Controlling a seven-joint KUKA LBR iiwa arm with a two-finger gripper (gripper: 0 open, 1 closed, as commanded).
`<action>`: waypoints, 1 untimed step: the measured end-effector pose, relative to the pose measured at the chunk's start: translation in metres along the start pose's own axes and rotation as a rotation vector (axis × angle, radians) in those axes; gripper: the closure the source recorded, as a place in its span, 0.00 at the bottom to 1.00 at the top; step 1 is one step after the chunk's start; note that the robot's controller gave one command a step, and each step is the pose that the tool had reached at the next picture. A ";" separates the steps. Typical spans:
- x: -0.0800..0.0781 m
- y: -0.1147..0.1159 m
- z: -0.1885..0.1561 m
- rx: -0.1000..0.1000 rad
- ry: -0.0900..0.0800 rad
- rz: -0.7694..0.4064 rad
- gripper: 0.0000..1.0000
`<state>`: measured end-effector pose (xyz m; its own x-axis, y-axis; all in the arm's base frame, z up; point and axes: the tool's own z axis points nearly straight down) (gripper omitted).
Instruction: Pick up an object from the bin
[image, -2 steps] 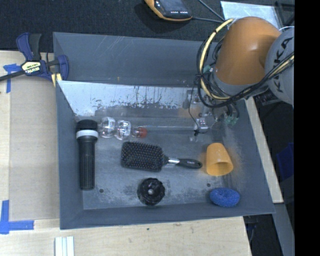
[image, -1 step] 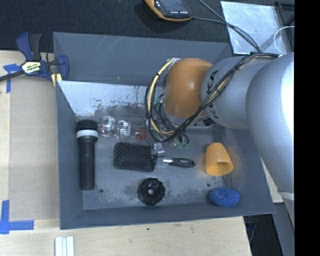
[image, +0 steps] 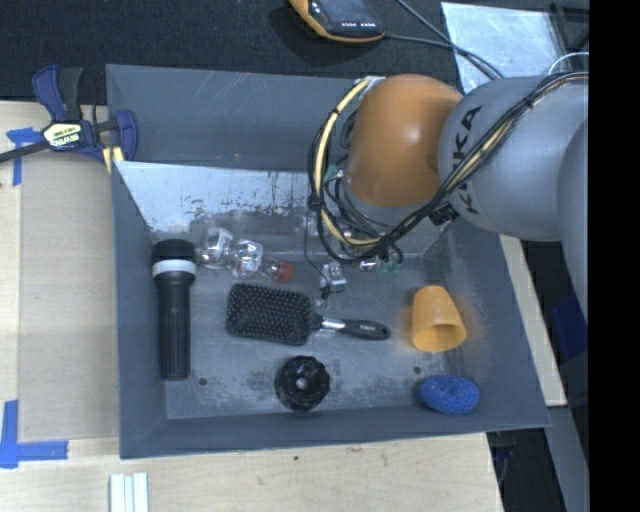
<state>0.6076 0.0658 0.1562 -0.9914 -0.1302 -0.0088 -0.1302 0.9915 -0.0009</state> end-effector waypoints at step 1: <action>-0.009 0.064 0.056 0.003 0.008 0.245 0.00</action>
Offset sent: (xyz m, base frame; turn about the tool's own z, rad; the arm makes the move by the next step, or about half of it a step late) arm -0.0009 0.0524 -0.0862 0.1886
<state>0.6085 0.1302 0.1001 -0.9935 0.1142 -0.0010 0.1142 0.9935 -0.0028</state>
